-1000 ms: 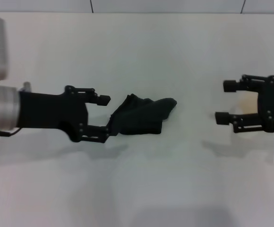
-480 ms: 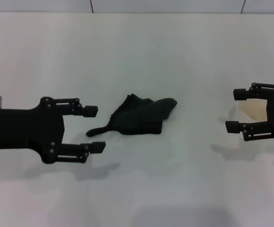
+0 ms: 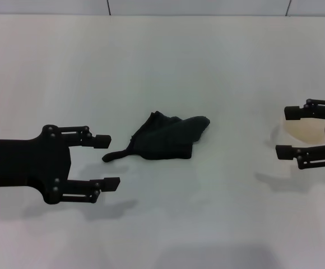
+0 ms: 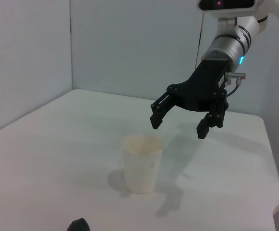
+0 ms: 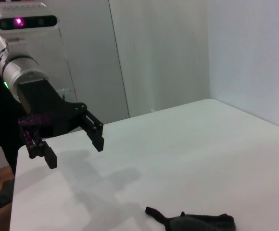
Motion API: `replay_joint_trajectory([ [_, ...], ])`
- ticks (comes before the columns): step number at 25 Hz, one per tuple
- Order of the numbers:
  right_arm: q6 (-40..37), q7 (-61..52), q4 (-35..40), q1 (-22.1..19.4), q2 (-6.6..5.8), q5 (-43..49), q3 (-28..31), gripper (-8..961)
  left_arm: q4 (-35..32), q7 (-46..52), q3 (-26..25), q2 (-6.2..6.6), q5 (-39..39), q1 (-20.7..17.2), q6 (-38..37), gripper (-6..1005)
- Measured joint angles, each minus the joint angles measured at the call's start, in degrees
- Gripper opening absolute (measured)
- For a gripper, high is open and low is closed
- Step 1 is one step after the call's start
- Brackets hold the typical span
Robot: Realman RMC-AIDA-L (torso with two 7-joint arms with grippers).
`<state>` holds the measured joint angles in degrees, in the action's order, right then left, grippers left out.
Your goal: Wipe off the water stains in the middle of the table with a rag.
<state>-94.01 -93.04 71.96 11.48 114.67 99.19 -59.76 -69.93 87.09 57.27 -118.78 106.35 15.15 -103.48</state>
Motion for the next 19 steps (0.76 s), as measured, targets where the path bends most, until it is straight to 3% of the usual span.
replay_joint_trajectory([
  [19, -1.5, -0.6, 0.9, -0.1, 0.12, 2.0, 0.9, 862, 0.3, 0.4, 0.3, -0.23, 0.0, -0.1, 0.1, 761],
])
